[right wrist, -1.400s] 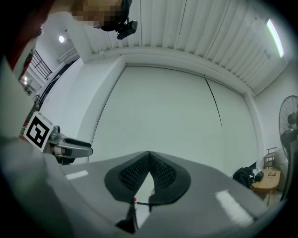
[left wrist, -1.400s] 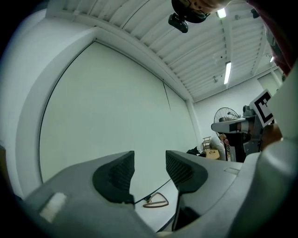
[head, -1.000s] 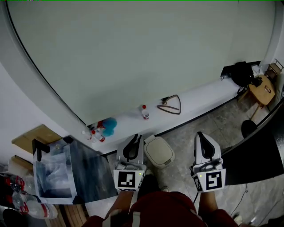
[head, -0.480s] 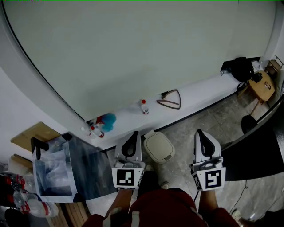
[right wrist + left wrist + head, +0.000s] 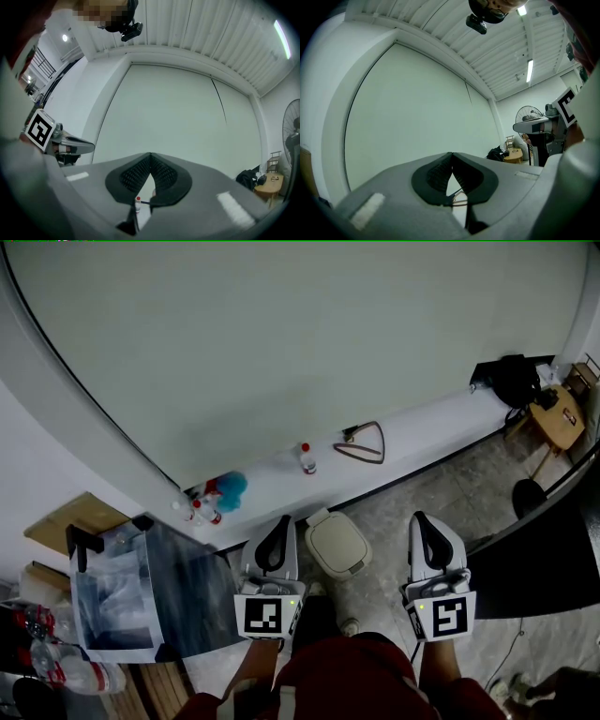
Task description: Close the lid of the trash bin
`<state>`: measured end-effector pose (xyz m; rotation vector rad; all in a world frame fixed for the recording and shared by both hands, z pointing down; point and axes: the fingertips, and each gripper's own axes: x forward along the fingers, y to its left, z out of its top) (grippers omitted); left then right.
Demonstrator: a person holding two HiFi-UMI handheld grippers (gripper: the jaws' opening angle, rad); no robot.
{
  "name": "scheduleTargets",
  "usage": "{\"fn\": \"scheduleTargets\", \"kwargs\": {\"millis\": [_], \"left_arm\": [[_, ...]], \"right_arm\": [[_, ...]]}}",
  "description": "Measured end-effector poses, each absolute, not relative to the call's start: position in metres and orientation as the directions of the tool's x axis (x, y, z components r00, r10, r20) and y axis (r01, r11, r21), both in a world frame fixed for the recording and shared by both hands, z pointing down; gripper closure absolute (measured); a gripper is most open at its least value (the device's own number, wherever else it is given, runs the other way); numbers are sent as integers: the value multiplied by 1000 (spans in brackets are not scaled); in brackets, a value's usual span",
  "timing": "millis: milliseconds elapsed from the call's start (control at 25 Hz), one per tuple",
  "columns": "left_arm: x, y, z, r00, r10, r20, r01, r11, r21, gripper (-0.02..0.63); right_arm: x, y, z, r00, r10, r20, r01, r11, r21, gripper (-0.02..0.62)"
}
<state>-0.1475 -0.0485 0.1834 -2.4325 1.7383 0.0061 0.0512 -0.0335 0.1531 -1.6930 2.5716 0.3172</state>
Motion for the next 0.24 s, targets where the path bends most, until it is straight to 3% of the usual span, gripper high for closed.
{"fn": "scheduleTargets", "kwargs": {"millis": [240], "left_arm": [[-145, -49, 186, 323, -943, -83, -943, -313, -114, 609]], "right_arm": [[61, -34, 169, -404, -912, -78, -904, 384, 189, 595]]}}
